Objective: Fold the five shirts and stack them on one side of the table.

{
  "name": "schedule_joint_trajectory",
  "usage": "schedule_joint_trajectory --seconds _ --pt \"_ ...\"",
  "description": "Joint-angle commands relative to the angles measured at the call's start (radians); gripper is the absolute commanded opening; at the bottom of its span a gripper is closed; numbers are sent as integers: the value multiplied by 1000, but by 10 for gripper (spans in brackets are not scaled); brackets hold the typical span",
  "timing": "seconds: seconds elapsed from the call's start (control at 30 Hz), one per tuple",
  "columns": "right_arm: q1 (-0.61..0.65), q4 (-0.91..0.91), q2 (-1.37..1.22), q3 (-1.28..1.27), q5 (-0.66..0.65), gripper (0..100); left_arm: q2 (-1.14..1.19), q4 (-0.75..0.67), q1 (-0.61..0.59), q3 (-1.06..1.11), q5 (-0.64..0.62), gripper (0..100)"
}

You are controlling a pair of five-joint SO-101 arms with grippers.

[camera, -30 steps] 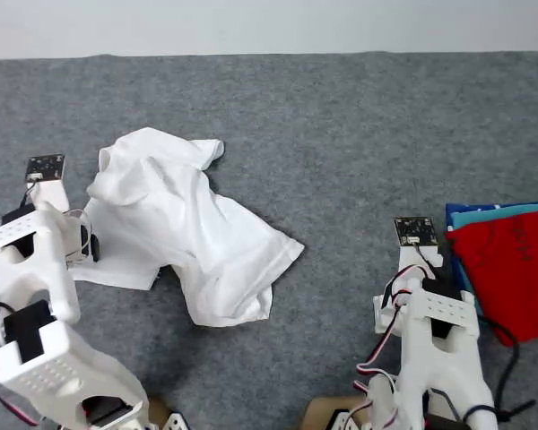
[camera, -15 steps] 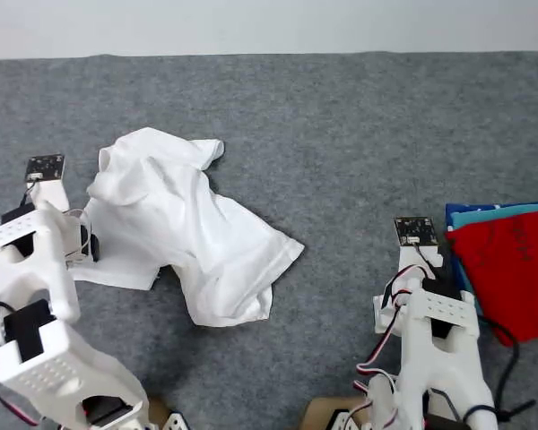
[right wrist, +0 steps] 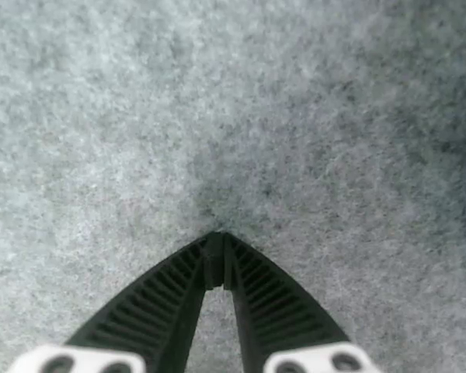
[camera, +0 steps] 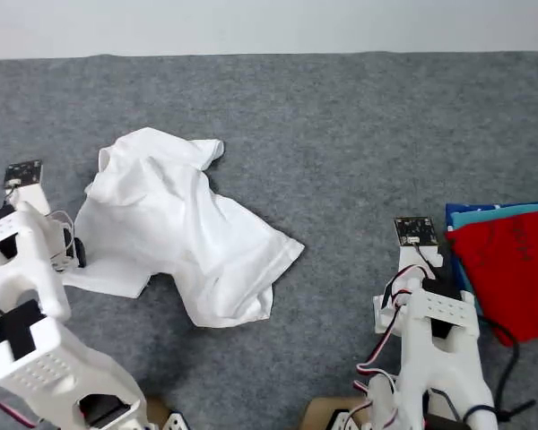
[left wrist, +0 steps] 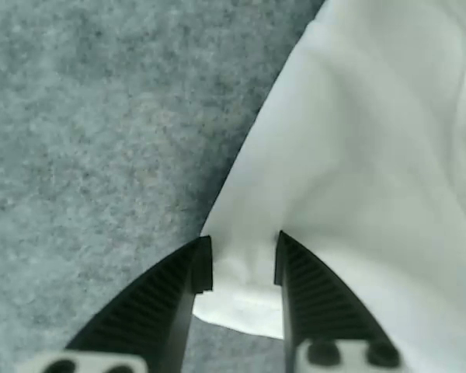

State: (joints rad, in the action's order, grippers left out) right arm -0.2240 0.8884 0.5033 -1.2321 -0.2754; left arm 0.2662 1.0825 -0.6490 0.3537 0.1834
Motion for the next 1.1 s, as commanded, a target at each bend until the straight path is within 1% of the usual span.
schedule_joint_trajectory --seconds 0.0,0.23,0.37,0.53,0.8,1.07 --pt "35 27 -2 -55 -6 11 -17 48 -21 -30 -9 122" --pt "35 27 -2 -55 -6 11 -178 110 -18 -35 -9 126" --pt "35 27 -2 -55 -6 11 -226 133 -18 -25 -6 126" --pt "35 27 -2 -55 -6 11 -210 123 -18 10 -5 126" --pt "35 27 -2 -55 -6 11 -103 40 -23 15 -5 126" --pt "35 27 -2 -55 -6 11 -61 31 -25 15 -5 126"
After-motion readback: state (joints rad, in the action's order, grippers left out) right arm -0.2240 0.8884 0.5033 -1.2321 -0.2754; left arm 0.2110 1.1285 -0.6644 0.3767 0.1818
